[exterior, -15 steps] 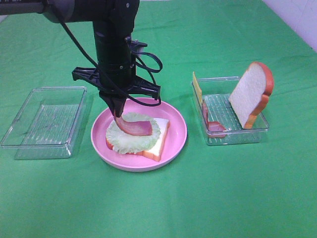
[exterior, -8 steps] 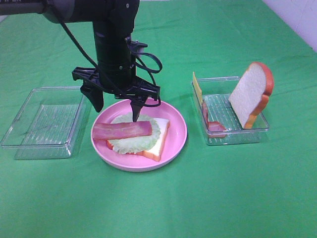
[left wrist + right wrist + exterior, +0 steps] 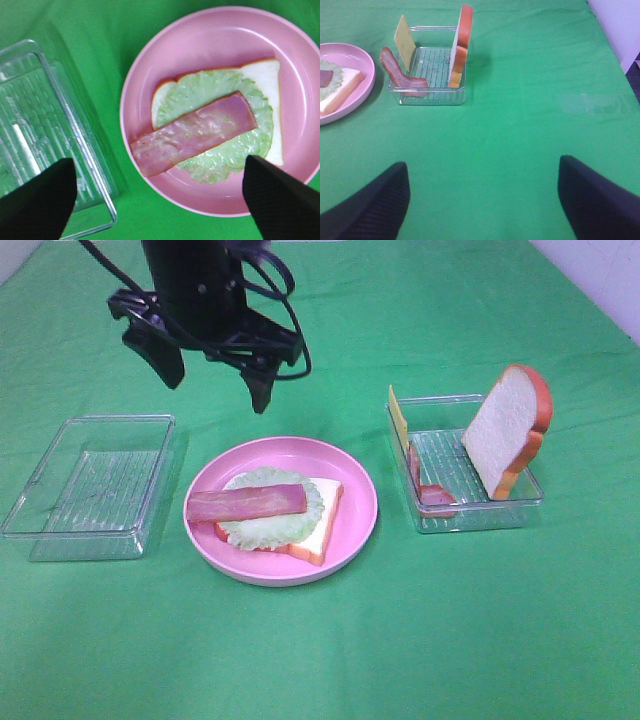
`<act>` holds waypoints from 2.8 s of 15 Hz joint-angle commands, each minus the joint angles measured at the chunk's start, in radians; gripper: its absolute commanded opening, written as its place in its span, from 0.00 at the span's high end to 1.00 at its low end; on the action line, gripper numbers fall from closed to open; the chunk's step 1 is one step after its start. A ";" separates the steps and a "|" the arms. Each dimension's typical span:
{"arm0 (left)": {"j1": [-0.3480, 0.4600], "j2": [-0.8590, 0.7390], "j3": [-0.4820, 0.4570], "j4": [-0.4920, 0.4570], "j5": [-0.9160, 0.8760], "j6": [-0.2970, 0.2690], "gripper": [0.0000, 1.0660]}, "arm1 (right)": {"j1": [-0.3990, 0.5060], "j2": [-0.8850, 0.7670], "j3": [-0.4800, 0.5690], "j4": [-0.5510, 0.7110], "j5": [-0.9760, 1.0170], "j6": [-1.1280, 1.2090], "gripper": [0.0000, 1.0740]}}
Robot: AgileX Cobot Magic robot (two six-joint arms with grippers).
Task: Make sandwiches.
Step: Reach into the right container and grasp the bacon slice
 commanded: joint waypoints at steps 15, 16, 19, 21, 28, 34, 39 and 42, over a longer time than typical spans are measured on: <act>0.054 -0.920 0.662 0.007 0.064 -0.021 0.23 | -0.002 -0.014 0.005 -0.001 -0.010 -0.014 0.28; 0.054 -0.994 0.732 0.007 0.064 -0.021 0.23 | -0.002 -0.014 0.005 -0.001 -0.010 -0.014 0.28; 0.054 -1.241 0.928 0.015 0.058 -0.015 0.23 | -0.002 -0.014 0.005 -0.001 -0.010 -0.014 0.28; 0.054 -1.368 1.010 0.019 0.045 -0.014 0.23 | -0.002 -0.014 0.005 -0.001 -0.010 -0.014 0.28; 0.054 -1.933 1.313 0.026 -0.061 0.076 0.23 | -0.002 -0.014 0.005 -0.001 -0.010 -0.014 0.28; 0.054 -2.088 1.336 -0.001 -0.105 0.241 0.23 | -0.002 -0.005 0.005 -0.001 -0.012 -0.014 0.28; 0.054 -2.088 1.370 -0.029 -0.179 0.246 0.23 | -0.002 0.136 -0.017 0.016 -0.066 -0.014 0.28; 0.054 -2.088 1.370 -0.035 -0.178 0.246 0.23 | -0.002 0.361 -0.022 0.135 -0.255 -0.015 0.29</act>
